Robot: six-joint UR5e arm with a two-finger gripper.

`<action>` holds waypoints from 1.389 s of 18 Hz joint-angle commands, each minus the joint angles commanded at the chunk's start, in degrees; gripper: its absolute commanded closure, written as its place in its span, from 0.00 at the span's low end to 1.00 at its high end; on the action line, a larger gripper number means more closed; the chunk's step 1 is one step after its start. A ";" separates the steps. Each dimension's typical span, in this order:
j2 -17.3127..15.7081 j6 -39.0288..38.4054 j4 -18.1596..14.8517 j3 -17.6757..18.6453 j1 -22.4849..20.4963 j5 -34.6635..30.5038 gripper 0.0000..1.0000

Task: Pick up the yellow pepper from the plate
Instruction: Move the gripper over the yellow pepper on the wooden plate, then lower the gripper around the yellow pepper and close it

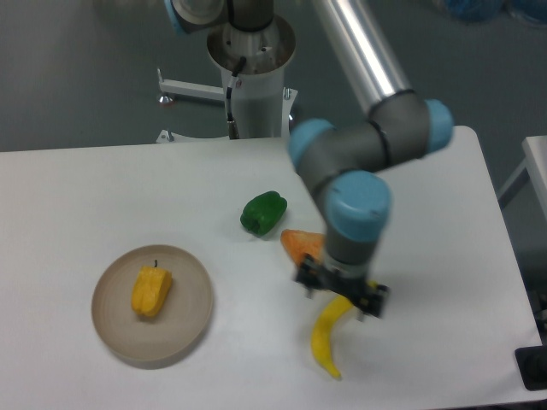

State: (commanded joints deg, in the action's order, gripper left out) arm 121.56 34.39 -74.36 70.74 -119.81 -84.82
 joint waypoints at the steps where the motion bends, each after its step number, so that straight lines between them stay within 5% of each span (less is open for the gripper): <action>1: -0.44 -3.07 0.09 0.97 1.50 0.79 0.00; 9: -0.45 -16.72 0.88 2.56 10.47 2.29 0.00; 25: 3.06 -18.57 7.38 5.73 15.04 1.85 0.00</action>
State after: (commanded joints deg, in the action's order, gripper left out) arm 124.63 15.82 -66.98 76.46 -104.77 -82.97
